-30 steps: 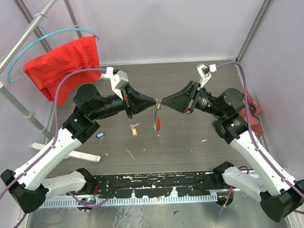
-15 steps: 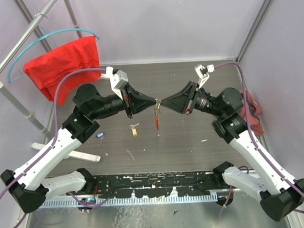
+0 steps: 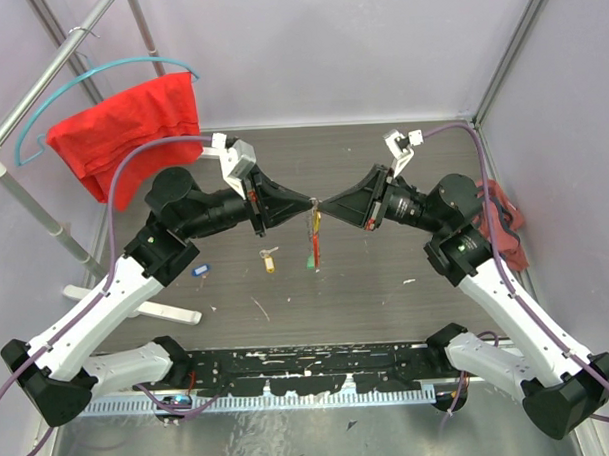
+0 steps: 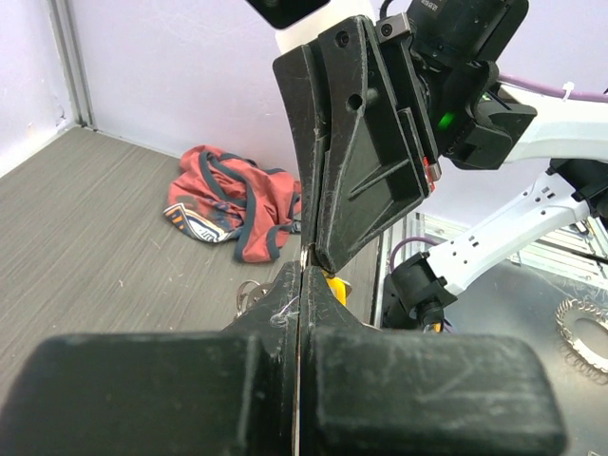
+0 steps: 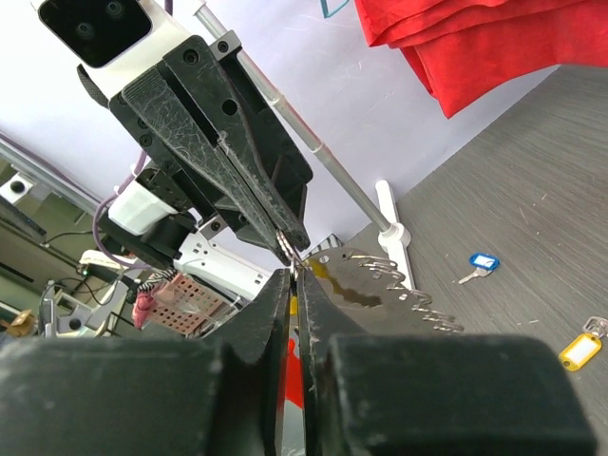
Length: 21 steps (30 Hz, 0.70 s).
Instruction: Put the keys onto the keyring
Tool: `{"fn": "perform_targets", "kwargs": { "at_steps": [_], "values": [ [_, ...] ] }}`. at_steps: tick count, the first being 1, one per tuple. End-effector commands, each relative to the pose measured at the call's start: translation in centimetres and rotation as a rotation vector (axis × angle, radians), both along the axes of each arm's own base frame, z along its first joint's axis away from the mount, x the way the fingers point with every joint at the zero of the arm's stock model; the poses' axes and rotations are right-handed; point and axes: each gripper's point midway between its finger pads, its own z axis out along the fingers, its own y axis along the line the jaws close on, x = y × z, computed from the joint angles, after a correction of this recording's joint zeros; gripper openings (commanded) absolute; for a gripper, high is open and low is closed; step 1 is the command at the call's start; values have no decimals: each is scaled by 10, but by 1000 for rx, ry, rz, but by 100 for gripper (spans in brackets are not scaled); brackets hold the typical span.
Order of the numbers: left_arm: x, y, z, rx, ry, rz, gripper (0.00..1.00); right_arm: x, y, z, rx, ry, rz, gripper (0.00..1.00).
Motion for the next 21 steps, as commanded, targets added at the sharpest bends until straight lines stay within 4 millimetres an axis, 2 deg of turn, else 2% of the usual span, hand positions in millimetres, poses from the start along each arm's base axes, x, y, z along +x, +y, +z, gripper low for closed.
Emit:
{"fn": "perform_targets", "kwargs": {
  "at_steps": [1,11,21],
  "values": [
    [-4,5,32,-66,-71,5,0,-8,-5,28,23,-87,-18,10],
    [-3,11,40,-90,-92,36,0,-7,-6,34,37,-53,-33,5],
    [-3,16,46,-112,-105,59,0,-3,-8,28,-2,-11,-64,5]
  ]
}}
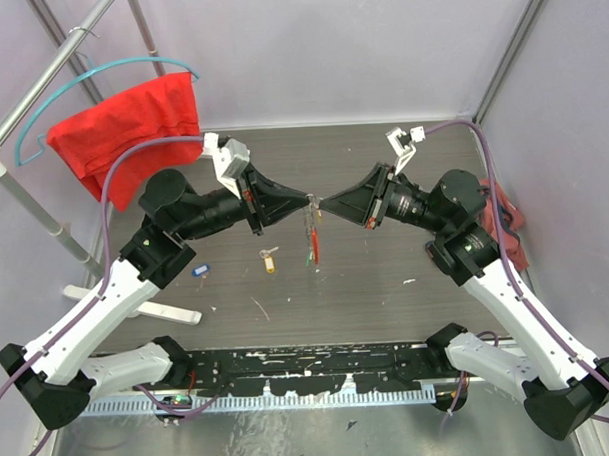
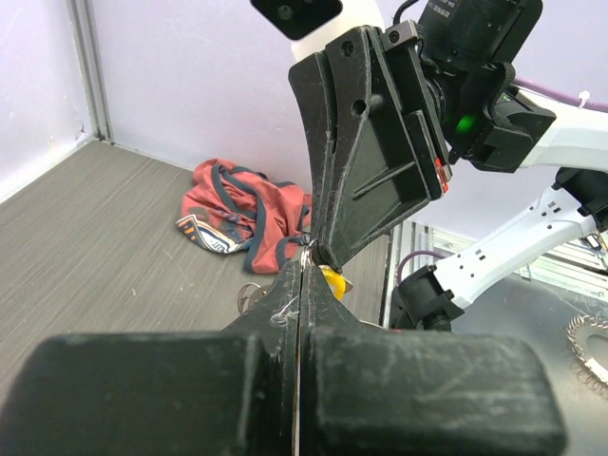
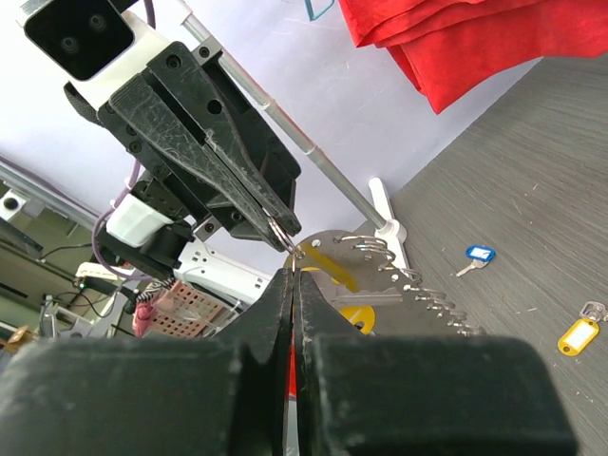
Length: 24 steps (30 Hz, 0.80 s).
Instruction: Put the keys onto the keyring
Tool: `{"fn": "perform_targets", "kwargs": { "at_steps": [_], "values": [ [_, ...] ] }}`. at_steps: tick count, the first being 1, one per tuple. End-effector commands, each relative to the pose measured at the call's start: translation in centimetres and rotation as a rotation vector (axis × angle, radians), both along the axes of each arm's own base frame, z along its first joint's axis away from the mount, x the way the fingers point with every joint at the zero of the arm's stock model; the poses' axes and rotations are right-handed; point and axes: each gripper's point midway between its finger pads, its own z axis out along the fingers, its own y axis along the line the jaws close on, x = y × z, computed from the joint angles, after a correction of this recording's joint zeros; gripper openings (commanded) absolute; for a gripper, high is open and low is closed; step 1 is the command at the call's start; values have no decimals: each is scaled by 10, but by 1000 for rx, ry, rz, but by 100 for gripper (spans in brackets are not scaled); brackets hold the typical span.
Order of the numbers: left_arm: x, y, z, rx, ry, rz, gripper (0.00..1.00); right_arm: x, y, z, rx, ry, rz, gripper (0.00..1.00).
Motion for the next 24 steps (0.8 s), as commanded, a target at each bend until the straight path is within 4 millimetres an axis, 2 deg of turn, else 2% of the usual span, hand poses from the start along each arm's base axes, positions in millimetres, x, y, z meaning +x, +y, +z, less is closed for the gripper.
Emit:
{"fn": "perform_targets", "kwargs": {
  "at_steps": [1,19,24],
  "values": [
    [-5,11,38,-93,-92,25,0,-4,-5,20,16,-44,-24,5],
    [-9,5,51,-129,-101,-19,0,-8,12,11,9,3,77,9],
    [-9,5,49,-124,-96,-20,0,-7,12,13,2,-22,68,20]
  ]
}}
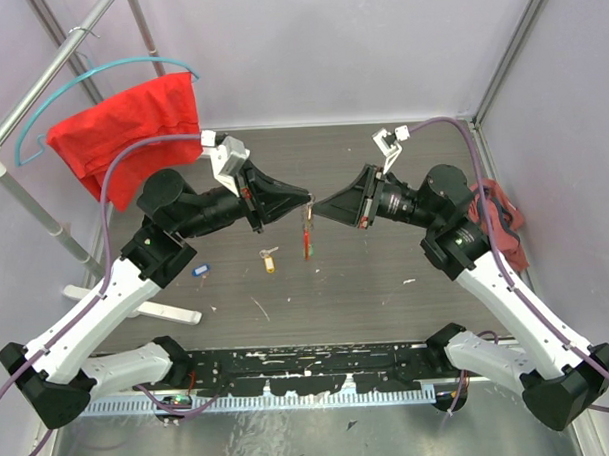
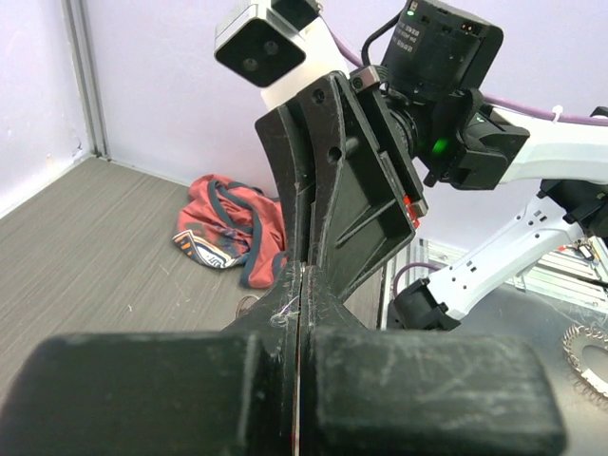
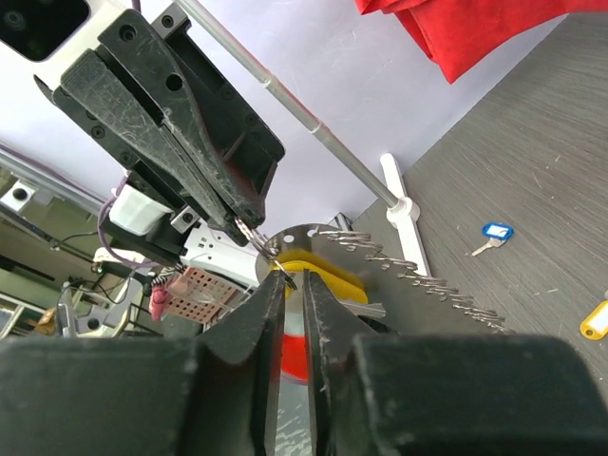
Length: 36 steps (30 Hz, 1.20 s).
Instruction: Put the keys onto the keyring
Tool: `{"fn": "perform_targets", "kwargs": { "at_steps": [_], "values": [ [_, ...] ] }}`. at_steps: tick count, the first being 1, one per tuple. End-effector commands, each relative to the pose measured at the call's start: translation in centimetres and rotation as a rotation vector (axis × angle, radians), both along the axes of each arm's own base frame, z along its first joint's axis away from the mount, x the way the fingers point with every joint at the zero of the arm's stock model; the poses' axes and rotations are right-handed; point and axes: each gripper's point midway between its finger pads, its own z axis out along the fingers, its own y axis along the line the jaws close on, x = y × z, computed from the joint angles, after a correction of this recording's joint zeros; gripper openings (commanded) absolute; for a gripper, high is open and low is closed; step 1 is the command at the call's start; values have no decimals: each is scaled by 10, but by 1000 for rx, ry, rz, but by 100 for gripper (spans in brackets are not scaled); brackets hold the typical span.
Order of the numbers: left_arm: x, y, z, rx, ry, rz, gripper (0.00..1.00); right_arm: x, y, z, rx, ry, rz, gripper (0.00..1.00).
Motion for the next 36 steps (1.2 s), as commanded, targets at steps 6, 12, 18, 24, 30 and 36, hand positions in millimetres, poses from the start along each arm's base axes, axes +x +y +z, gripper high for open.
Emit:
{"fn": "perform_targets", "kwargs": {
  "at_steps": [6,12,18,24,30,36],
  "values": [
    [-10,6,39,-88,-84,-16,0,-6,-10,32,-32,-215,-48,36],
    [-12,7,39,-102,-73,-27,0,-11,-19,44,-60,-401,-82,38],
    [-17,3,42,-133,-44,-70,0,-13,-19,47,-86,-548,-65,40],
    [-17,0,40,-134,-32,-86,0,-20,-13,55,-48,-624,-7,42],
    [-18,-2,39,-131,-29,-98,0,-26,-14,62,-25,-667,8,42],
    [-18,-4,39,-130,-27,-110,0,-25,-12,60,-27,-661,20,39]
  ]
}}
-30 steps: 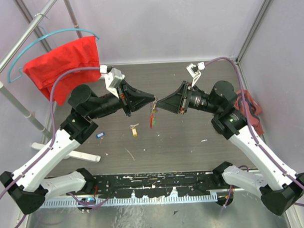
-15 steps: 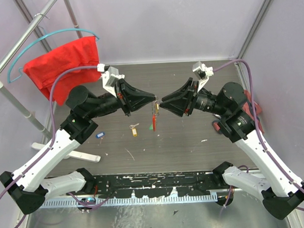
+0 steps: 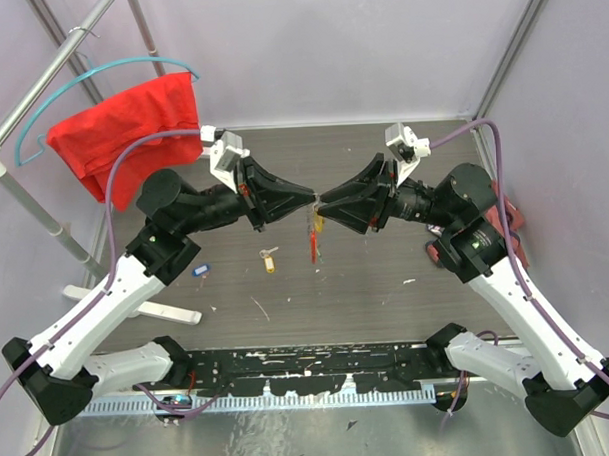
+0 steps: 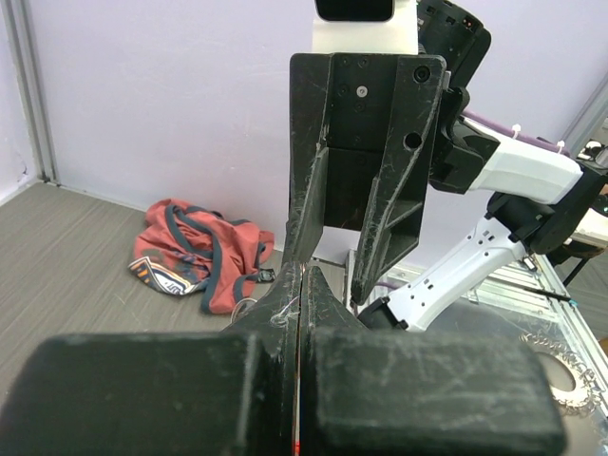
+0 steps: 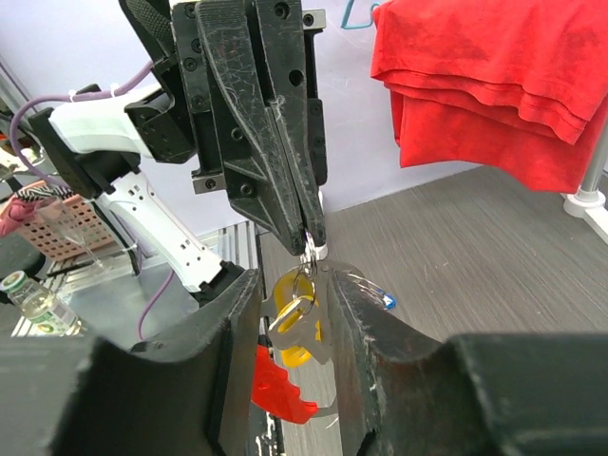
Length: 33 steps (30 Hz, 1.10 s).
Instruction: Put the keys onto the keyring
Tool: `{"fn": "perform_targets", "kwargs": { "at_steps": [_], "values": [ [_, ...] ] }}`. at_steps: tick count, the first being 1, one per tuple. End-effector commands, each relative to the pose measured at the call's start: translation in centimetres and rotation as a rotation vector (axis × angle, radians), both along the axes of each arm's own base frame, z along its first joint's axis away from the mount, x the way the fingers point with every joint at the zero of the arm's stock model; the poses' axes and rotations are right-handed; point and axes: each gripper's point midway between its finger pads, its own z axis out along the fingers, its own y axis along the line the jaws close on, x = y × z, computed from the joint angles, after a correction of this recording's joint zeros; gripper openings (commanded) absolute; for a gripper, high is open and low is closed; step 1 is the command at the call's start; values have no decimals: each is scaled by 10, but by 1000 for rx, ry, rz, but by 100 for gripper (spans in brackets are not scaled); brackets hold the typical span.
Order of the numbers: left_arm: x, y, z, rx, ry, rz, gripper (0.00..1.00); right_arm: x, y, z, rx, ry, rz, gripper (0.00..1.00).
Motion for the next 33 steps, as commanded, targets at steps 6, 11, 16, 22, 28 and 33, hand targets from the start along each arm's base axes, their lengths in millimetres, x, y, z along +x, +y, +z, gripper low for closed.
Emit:
{"fn": "perform_targets", "kwargs": {
  "at_steps": [6,11,16,22,28,33],
  "values": [
    [-8,1,21,-54,-54,-30,0,-8,1,23,39,-86,37,31],
    [-8,0,21,-53,-54,-32,0,-7,2,23,40,-82,40,23],
    [-7,-1,20,-52,-51,-34,0,-8,2,25,42,-86,44,2],
    [-10,1,16,-18,-46,-40,12,-4,0,16,-34,-89,16,1],
    [-16,8,-6,165,-69,-47,46,-5,-7,1,-194,-81,6,1],
    [-18,17,-22,281,-93,-35,57,-4,-11,-16,-315,-17,-18,1]
  ]
}}
